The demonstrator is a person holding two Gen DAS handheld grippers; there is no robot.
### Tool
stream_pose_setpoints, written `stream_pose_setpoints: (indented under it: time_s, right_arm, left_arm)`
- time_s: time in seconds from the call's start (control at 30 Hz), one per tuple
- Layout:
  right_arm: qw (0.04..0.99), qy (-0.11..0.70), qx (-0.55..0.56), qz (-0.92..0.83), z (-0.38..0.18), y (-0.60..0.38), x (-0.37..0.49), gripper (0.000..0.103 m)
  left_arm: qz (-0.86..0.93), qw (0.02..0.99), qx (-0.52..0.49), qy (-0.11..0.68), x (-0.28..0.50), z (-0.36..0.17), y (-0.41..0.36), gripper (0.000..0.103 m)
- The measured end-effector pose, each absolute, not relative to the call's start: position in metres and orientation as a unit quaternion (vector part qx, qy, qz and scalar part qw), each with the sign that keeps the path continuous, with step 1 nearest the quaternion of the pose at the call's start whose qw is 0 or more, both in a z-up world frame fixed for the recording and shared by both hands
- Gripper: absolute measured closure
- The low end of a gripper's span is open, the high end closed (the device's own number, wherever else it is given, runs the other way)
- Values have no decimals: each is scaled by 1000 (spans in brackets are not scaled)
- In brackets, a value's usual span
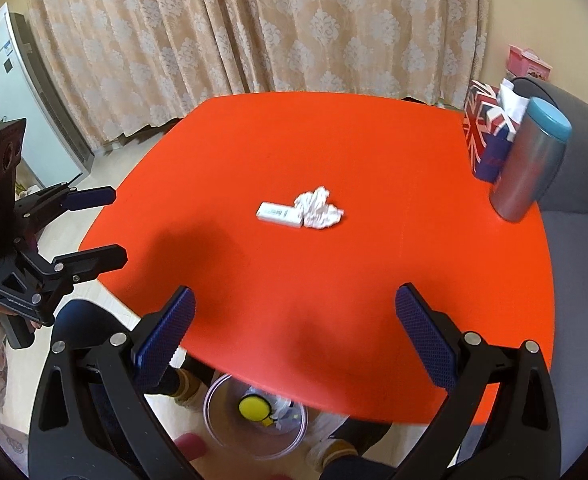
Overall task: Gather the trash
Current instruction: 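Move both grippers back over the table toward the tissue and USB stick, then grasp the crumpled white tissue with the right gripper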
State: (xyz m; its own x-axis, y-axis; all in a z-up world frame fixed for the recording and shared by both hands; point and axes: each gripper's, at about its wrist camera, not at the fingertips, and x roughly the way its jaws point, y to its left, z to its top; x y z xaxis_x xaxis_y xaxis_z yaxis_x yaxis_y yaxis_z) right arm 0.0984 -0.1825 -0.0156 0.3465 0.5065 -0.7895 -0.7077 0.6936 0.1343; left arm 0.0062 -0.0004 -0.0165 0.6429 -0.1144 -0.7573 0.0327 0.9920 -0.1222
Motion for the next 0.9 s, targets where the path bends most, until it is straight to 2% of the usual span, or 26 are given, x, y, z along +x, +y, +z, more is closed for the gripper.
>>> stream_pose_setpoints:
  time_s: [0.4, 0.73, 0.9]
  right_arm:
    - [793, 446, -149, 387, -32, -138, 155, 5]
    - [772, 470, -163, 395, -67, -105, 193, 5]
    - [761, 481, -175, 399, -84, -93, 201, 19]
  left_arm:
    - [-36, 900, -56, 430, 46, -29, 27, 7]
    - [-30, 894, -64, 443, 57, -45, 41, 7]
    - [-28, 890, -70, 450, 62, -54, 46, 7]
